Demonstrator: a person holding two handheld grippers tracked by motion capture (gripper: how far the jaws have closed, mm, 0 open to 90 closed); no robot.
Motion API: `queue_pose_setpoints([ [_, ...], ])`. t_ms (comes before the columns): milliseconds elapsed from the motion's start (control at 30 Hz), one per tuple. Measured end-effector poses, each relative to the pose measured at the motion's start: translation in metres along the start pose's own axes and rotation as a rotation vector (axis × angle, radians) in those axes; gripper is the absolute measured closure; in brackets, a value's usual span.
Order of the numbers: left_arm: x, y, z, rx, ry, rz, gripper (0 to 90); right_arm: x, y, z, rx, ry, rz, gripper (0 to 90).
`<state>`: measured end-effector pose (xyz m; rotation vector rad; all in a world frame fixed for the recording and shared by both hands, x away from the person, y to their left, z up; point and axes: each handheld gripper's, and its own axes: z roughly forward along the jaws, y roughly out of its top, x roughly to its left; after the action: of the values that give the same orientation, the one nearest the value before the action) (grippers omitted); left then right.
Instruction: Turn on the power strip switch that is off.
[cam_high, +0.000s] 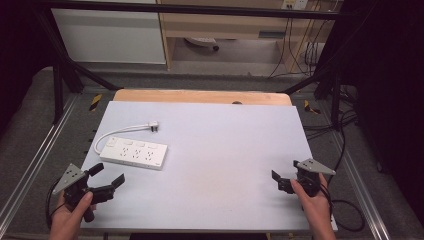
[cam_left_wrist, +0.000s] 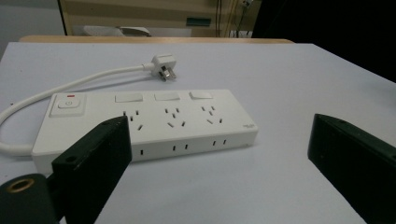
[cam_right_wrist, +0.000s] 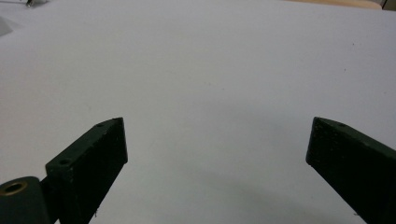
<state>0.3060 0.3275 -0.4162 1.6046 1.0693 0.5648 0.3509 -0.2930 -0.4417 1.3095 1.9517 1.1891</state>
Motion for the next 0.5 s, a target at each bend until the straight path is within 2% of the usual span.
queue_pose_setpoints([
  [167,-0.002,0.000,0.001,0.009,-0.005,0.003,6.3,0.005,0.002,-0.002,-0.040,-0.001,-0.025,6.0],
  [333,-0.001,-0.001,0.001,0.014,0.003,0.007,6.3,0.009,0.004,-0.004,-0.058,0.003,-0.032,5.7],
  [367,0.000,-0.001,0.001,0.009,0.005,-0.002,6.5,0.010,0.005,-0.005,-0.072,0.023,-0.038,6.8],
  [500,-0.002,-0.001,0.001,0.014,0.006,0.003,7.3,0.016,0.007,-0.006,-0.087,0.037,-0.058,6.3],
])
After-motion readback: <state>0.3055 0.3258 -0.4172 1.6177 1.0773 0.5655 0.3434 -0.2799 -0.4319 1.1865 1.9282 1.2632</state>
